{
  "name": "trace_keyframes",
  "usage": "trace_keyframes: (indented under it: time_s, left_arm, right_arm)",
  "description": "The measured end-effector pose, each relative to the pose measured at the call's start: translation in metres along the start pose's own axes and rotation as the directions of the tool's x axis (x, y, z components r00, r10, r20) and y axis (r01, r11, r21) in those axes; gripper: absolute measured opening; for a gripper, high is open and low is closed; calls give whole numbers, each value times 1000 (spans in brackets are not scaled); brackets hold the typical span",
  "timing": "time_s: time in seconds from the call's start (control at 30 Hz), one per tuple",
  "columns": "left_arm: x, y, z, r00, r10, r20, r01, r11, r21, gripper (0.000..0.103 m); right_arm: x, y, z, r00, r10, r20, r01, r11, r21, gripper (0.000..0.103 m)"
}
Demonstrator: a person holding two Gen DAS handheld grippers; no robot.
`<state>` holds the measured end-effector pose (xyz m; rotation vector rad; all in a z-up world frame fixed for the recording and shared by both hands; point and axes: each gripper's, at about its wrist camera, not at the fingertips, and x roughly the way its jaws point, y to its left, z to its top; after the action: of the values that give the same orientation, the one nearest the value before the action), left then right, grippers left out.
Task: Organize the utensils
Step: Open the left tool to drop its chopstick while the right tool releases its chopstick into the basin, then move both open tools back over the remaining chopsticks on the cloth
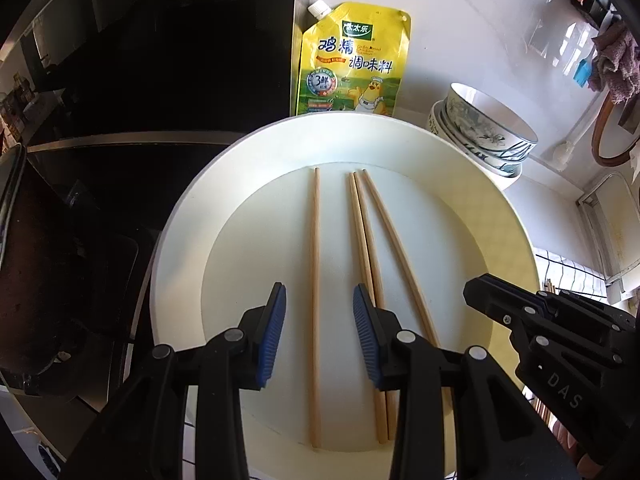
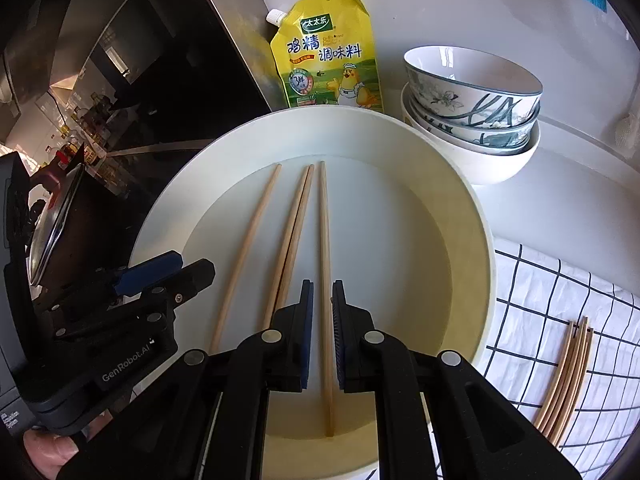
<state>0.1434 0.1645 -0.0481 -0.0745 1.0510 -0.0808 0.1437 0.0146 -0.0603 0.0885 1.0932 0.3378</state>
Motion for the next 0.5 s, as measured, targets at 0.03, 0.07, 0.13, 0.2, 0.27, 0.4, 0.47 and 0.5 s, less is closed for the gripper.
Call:
trace_keyframes:
  time_s: [0.03,0.07,0.13,0.2,0.27,0.4,0.47,0.5]
  left_arm:
    - [-2,0,0,1000,0,5,0,1000,1,35]
    - [-4,0,-1,1000,1,10,-1,1000,1,35]
    - [-10,-1,-3,1000,0,19,0,1000,0,35]
    - [-16,-2,-6,1000,-1,28,1,1000,5,35]
    - [-22,-3,-9,999,0,36,0,1000,11,36]
    - [-33,-8,-16,998,1,55,-3,1000,23,41]
    - [-38,-10,-19,998,-3,62,1,1000,28,42]
    - [-40,-11,-21,998,-5,65,3,1000,31,42]
  right_arm:
    - [-3,0,-2,1000,0,3,0,1000,0,9]
    - [-7,0,-4,1000,0,9,0,1000,1,9]
    - [-13,0,-7,1000,0,18,0,1000,2,9]
    - [-19,0,-12,1000,0,29,0,1000,5,9]
    - [-26,1,-16,999,-1,43,0,1000,8,9]
    - [-40,0,-22,998,-5,70,4,1000,20,9]
    - [-46,-1,-26,997,-7,83,5,1000,24,9]
    - [-50,-1,-28,996,-8,89,6,1000,26,9]
